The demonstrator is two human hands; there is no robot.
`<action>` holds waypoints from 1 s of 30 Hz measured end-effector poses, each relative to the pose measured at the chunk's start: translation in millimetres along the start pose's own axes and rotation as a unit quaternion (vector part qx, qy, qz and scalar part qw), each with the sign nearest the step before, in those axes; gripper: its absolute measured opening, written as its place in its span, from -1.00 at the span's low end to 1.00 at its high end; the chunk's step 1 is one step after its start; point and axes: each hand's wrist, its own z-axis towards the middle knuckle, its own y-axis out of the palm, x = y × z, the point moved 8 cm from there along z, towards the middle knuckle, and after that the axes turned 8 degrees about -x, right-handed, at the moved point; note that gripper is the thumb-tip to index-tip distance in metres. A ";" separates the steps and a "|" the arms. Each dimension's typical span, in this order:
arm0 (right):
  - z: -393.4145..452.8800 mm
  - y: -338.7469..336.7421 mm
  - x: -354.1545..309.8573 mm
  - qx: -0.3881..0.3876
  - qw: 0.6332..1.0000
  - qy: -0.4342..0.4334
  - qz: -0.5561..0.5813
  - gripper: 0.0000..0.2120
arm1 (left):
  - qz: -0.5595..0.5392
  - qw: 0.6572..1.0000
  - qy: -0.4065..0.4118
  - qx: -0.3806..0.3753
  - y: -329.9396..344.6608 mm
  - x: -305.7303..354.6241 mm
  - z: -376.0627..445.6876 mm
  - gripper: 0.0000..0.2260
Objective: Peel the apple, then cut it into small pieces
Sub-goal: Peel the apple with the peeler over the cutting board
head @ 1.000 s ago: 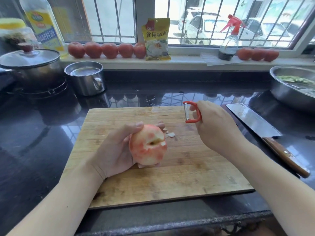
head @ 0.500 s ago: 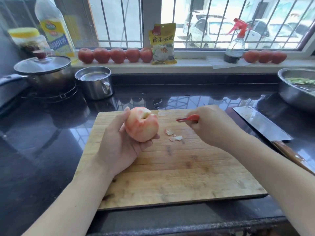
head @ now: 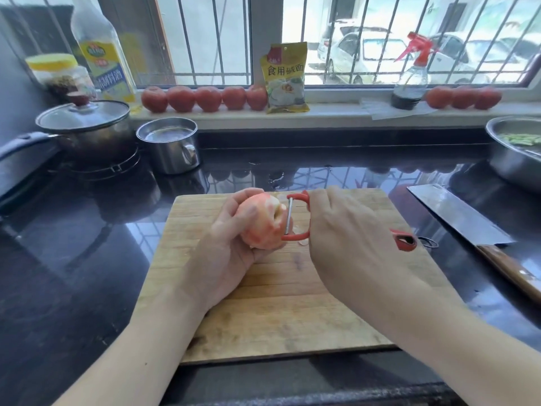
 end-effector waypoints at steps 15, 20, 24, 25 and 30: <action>1.9 10.1 -12.1 -0.142 0.986 0.004 -0.091 -0.64 | 0.095 0.994 0.030 0.033 -4.2 4.3 -2.1 -0.61; 1.2 11.6 -8.9 -0.092 0.990 -0.029 -0.106 -0.30 | 0.108 0.993 0.022 0.037 -4.5 1.9 -2.0 -0.64; 11.3 26.6 2.8 -0.071 0.987 -0.037 -0.143 -0.37 | 0.096 0.995 0.000 0.043 -6.8 -0.5 0.9 -0.62; 14.9 30.7 10.0 -0.075 0.986 -0.032 -0.148 -0.41 | 0.085 0.995 -0.003 0.042 -7.8 -0.7 0.4 -0.62; 11.5 40.0 50.3 -0.134 0.980 0.008 -0.147 -0.51 | 0.061 0.997 -0.013 0.044 -10.4 -2.2 -0.2 -0.63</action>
